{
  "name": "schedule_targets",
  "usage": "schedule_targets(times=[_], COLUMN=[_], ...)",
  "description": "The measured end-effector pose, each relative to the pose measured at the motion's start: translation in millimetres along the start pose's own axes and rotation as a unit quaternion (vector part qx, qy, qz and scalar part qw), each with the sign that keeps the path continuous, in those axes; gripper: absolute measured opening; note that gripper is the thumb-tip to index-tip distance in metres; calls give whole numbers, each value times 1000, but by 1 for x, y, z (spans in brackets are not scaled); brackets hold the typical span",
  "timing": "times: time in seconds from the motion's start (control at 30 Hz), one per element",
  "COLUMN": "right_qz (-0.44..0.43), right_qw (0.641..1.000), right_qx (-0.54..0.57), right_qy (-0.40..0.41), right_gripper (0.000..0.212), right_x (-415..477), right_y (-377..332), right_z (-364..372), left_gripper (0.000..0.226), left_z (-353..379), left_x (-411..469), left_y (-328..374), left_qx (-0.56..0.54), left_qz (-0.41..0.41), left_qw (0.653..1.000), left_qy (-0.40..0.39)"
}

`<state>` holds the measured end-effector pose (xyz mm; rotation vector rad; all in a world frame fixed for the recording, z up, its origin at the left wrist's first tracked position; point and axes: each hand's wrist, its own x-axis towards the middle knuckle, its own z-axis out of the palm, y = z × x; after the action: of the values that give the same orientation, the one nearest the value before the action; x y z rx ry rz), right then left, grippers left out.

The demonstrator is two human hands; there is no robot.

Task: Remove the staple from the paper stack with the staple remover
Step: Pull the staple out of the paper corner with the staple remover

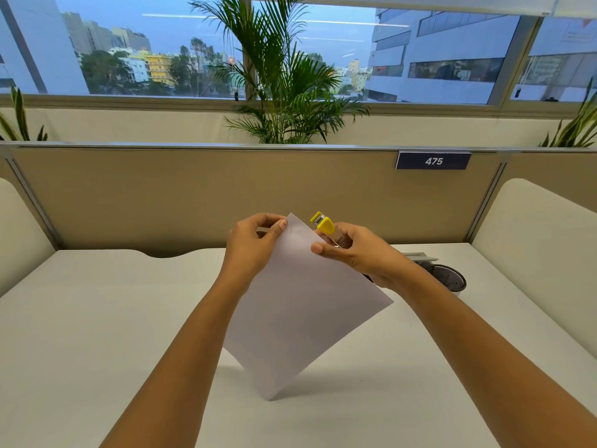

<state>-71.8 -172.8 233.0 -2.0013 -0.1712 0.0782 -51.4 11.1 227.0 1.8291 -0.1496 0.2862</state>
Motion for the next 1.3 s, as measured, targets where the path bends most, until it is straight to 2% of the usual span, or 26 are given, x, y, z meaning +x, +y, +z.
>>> schedule_targets(times=[0.1,0.17,0.33,0.5,0.7,0.8,1.03,1.2,1.3], right_qz=[3,-12,-8,-18,-22,-17,1,49,77], right_qw=[1000,999,999,1000,998,995,979,947,926], right_qx=[-15,-21,-29,-10,47,61,29,-39,-85], right_qy=[12,30,41,21,36,78,201,316,360], right_gripper=[35,26,43,40,35,32,17,32,34], right_x=[4,6,11,13,11,8,0,-6,-8], right_y=[3,3,-1,-4,-2,1,36,75,105], right_z=[-2,-2,-3,-6,-18,-25,-41,-46,-50], left_gripper=[9,11,12,4,11,17,11,7,8], left_z=[-1,-1,-3,-4,-7,-8,-4,0,3], left_x=[1,0,-3,-5,-5,-4,-1,1,2], left_y=[-1,-1,1,4,-3,-7,-13,-19,-20], left_qx=[-4,-7,-39,-59,-109,-128,-163,-180,-189], left_qz=[4,5,-14,-29,-58,-65,-71,-78,-78], left_qw=[1000,1000,999,997,992,989,984,981,978], left_qy=[7,7,-25,-44,-28,-29,-16,9,28])
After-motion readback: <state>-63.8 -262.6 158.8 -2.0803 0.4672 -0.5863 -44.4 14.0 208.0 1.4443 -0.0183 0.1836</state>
